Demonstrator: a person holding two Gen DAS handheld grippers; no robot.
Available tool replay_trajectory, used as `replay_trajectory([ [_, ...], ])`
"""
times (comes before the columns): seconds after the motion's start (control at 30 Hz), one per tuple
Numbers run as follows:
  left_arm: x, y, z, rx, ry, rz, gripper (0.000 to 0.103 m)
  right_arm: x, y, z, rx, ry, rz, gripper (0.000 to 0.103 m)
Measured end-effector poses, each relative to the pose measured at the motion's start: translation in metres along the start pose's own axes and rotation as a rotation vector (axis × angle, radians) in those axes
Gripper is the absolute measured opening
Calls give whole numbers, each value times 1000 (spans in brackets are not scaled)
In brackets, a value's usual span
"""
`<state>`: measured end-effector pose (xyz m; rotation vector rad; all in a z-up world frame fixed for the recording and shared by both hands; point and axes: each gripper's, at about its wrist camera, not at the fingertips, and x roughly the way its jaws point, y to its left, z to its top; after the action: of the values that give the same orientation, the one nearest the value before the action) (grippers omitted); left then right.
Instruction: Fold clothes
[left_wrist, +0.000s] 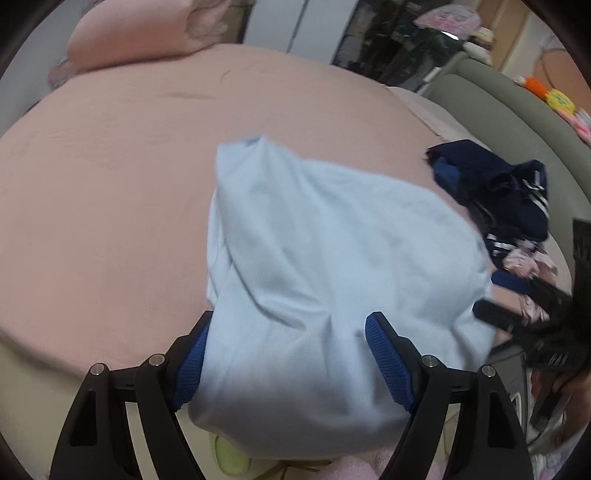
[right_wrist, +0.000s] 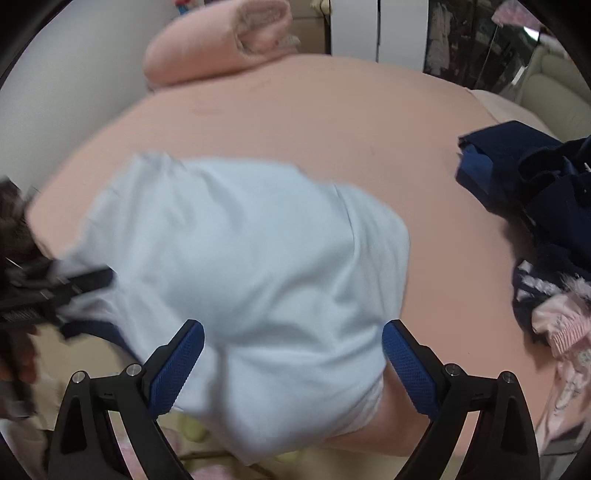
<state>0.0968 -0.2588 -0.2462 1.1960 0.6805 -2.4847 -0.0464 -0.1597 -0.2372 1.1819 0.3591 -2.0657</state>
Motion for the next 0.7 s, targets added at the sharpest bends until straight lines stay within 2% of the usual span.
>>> replay_trajectory([
  [0.1, -9, 9, 10, -17, -27, -86, 80, -7, -14, 7, 44, -23, 87, 97],
  [0.17, -10, 24, 18, -66, -19, -157, 80, 1, -28, 10, 87, 7, 146, 97],
  [0.27, -3, 46, 31, -141, 6, -246, 80, 17, -51, 12, 159, 68, 231, 97],
  [0.43, 2, 82, 37, -209, 32, -341, 80, 36, -88, 8, 294, 93, 350, 97],
  [0.53, 19, 95, 39, -292, 66, -437, 80, 46, -104, 1, 390, 92, 441, 98],
  [0.63, 28, 104, 37, -356, 86, -469, 80, 53, -114, -3, 458, 81, 519, 98],
  [0.7, 32, 104, 36, -364, 88, -471, 80, 56, -111, 0, 455, 69, 541, 98],
])
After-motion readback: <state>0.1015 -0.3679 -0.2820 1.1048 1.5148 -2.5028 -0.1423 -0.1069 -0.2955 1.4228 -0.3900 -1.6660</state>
